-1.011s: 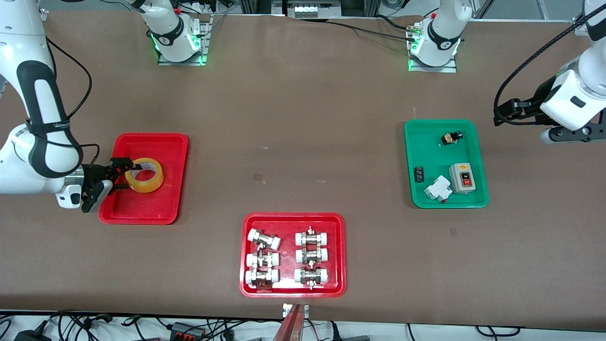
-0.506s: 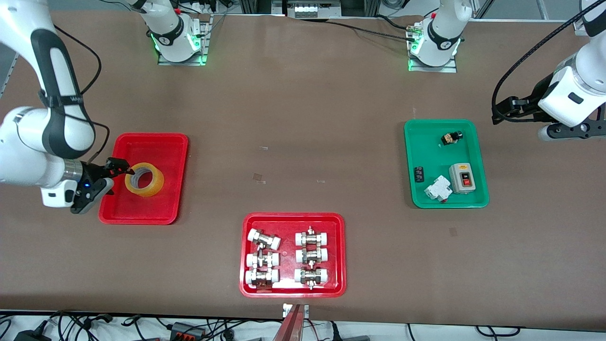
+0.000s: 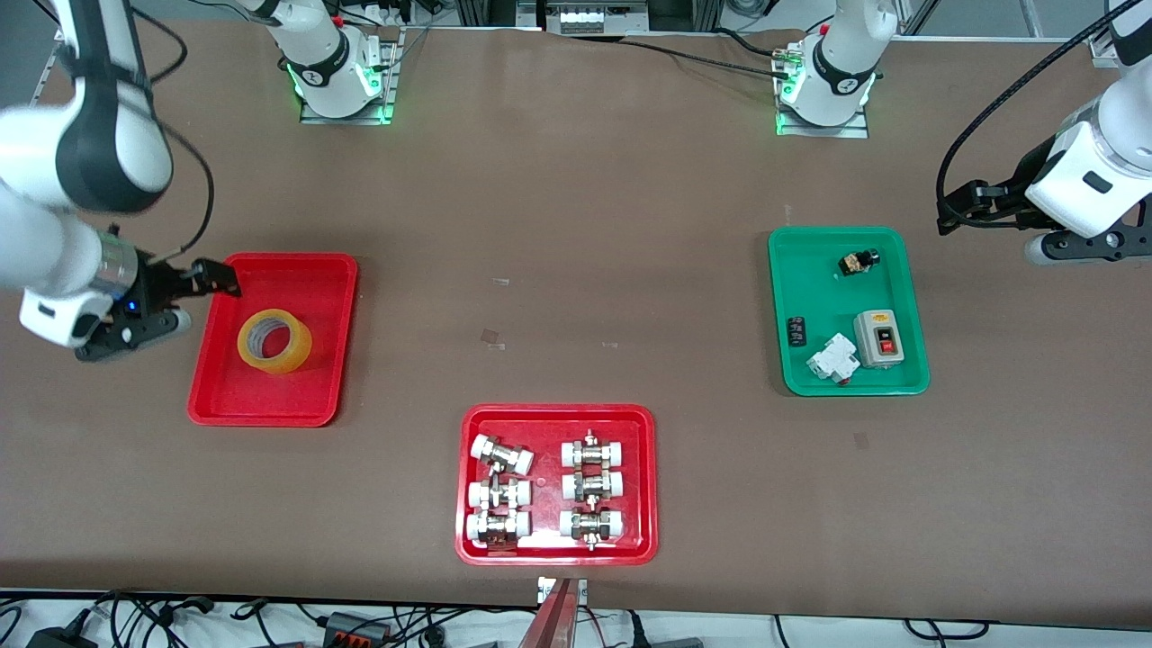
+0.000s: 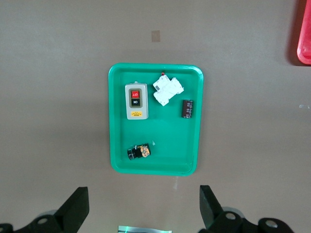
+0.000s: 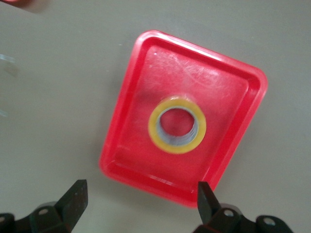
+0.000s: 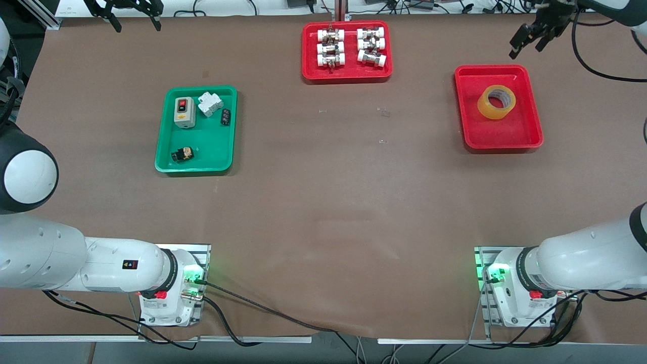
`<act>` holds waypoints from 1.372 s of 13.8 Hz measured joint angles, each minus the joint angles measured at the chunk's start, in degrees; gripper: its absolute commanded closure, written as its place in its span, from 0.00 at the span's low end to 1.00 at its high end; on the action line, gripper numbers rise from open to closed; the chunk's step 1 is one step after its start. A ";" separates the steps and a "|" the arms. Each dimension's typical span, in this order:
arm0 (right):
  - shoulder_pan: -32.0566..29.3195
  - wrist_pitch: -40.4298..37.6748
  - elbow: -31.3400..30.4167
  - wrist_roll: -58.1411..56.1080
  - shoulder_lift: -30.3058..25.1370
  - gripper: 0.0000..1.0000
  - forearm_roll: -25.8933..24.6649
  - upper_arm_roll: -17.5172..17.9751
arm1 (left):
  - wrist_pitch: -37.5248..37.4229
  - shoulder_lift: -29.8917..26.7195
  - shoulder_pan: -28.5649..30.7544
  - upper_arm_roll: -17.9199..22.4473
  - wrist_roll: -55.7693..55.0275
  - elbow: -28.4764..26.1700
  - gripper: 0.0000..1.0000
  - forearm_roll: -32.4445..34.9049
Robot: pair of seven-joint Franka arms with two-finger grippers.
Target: Left arm passes tape to right arm into tray
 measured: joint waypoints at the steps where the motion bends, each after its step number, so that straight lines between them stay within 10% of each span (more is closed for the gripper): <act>1: 0.85 -1.89 0.01 2.40 -2.45 0.00 -0.14 0.11 | 0.00 -0.01 0.00 0.00 0.02 0.00 0.00 0.00; 10: 3.32 -13.92 10.72 23.23 -9.77 0.00 -1.70 0.69 | 0.00 -0.01 -0.02 -0.04 0.27 0.00 0.00 0.00; 19: 3.27 -8.47 3.57 24.27 -16.31 0.00 -1.70 0.07 | -0.06 -0.01 -0.13 -0.19 3.17 0.00 0.00 -0.32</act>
